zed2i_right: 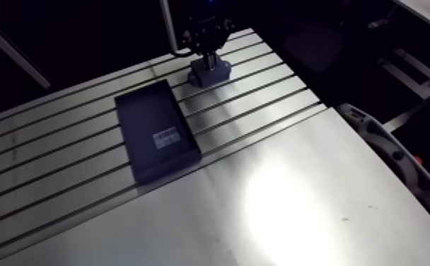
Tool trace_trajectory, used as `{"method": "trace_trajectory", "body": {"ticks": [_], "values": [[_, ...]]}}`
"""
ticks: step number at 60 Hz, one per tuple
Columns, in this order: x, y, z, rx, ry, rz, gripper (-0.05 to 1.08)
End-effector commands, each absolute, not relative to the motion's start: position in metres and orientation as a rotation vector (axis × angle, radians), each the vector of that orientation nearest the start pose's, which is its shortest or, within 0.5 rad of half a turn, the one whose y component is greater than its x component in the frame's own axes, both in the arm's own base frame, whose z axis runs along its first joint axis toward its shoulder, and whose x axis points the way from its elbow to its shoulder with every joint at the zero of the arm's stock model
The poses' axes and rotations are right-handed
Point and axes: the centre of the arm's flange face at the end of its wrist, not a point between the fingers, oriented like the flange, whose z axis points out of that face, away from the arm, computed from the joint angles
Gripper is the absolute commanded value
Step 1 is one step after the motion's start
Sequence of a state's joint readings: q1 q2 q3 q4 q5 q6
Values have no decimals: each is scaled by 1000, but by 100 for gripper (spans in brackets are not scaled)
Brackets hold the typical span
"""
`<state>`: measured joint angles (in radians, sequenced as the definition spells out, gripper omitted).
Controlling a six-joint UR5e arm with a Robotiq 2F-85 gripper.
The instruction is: Pick up the bearing and press it into the housing until flush.
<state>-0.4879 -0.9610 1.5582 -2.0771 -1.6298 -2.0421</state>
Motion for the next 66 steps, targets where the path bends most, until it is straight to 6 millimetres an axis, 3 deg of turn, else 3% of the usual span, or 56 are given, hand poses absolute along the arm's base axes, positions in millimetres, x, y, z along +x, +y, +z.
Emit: {"method": "trace_trajectory", "body": {"ticks": [1, 26, 44, 66], "values": [[-641, 196, 180, 21, 3037, 19, 108], [-642, 196, 182, 19, 3040, 14, 108], [-646, 197, 211, 16, 3078, 49, 108], [-642, 196, 228, 5, 3081, 60, 108]]}}
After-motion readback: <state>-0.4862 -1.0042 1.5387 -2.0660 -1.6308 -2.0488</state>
